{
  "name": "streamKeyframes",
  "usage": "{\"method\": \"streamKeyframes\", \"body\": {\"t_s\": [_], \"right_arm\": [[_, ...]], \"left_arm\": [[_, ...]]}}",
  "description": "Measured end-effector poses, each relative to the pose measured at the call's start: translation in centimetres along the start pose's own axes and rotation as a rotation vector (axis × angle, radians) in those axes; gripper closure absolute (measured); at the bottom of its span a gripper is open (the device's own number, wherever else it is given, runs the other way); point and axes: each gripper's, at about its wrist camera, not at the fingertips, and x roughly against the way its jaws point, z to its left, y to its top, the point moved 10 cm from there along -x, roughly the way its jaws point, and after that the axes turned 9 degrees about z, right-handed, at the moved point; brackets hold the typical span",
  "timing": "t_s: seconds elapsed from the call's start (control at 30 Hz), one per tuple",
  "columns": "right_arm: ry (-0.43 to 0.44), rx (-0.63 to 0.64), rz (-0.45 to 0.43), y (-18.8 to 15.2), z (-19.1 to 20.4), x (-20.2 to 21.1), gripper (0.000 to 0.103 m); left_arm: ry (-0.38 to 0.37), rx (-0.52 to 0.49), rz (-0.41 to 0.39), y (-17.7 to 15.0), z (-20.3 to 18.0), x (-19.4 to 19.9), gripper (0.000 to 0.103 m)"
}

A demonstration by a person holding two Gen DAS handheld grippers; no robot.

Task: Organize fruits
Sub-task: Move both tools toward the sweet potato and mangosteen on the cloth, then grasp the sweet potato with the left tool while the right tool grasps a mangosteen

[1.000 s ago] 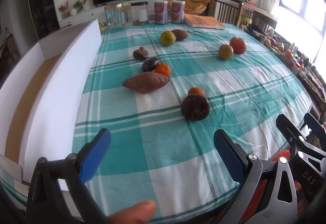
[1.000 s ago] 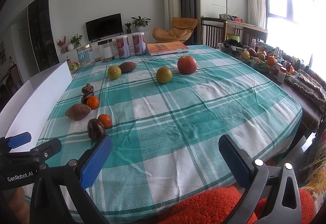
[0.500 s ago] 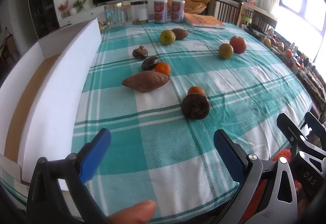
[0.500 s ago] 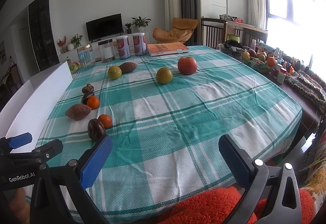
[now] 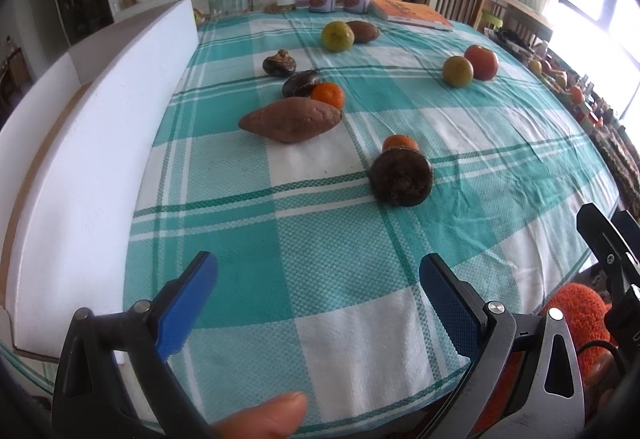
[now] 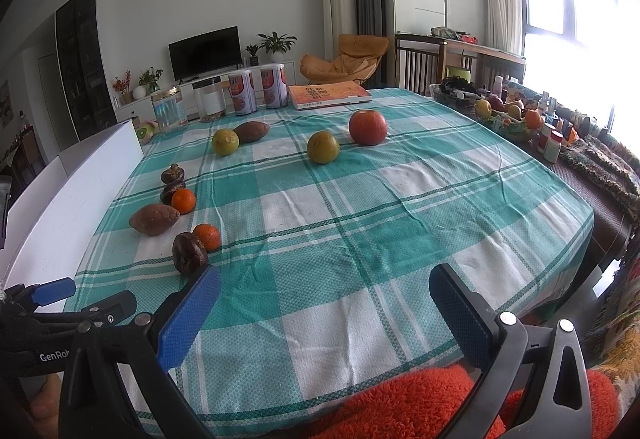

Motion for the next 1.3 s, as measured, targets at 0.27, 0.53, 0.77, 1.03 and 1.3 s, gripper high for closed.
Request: {"method": "streamKeyframes", "body": {"t_s": [0.27,0.53,0.77,1.03,1.3], "right_arm": [[0.001,0.0,0.0,0.2,0.0,0.0,0.0],[0.001,0.0,0.0,0.1,0.0,0.0,0.0],[0.001,0.0,-0.001,0.1,0.0,0.0,0.0],[0.006,-0.003,0.001,0.1,0.0,0.0,0.0],[0.053,-0.082,0.048,-0.5,-1.2,-1.0,0.0]], "left_arm": [[0.003,0.003,0.087,-1.3,0.5,-2.1,0.002],[0.015,0.005,0.134,-2.1,0.9,-3.3,0.002],[0.029,-0.001,0.133,-1.9,1.0,-3.5,0.001],[0.042,-0.009,0.126,-1.9,1.1,-3.5,0.0],[0.025,-0.038,0.094,-1.8,1.1,-3.5,0.0]]}}
